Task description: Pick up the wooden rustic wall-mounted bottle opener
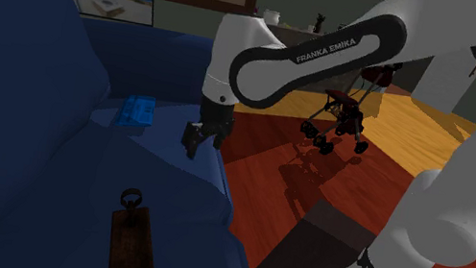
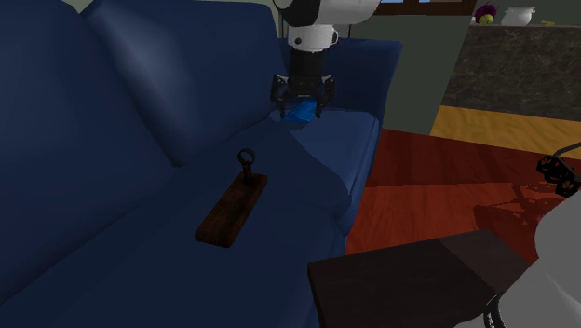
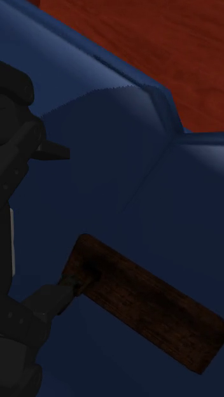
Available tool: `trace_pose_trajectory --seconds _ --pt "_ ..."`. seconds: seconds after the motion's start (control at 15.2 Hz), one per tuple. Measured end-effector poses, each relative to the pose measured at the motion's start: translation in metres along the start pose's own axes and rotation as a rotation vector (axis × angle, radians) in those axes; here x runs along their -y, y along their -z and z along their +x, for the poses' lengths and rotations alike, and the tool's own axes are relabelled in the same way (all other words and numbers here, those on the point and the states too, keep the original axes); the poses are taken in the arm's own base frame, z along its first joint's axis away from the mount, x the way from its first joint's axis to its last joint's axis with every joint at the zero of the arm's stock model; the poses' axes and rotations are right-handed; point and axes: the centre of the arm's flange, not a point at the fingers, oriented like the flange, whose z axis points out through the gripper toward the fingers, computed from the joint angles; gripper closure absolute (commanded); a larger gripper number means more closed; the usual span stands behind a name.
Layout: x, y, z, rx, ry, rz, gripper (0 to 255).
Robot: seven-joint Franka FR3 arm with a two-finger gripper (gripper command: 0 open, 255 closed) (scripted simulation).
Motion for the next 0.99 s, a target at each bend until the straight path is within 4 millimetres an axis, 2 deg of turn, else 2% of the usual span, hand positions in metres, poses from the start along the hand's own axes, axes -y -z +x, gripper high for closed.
trace_pose_trajectory --seconds 0.26,0.59,0.99 --pt "0.033 -0.033 0.017 0.003 0.013 0.008 0" --pt "0.074 -0.078 0.052 0.006 0.030 0.018 0" --pt "0.124 -0.127 0.085 0.011 0.050 0.029 0"
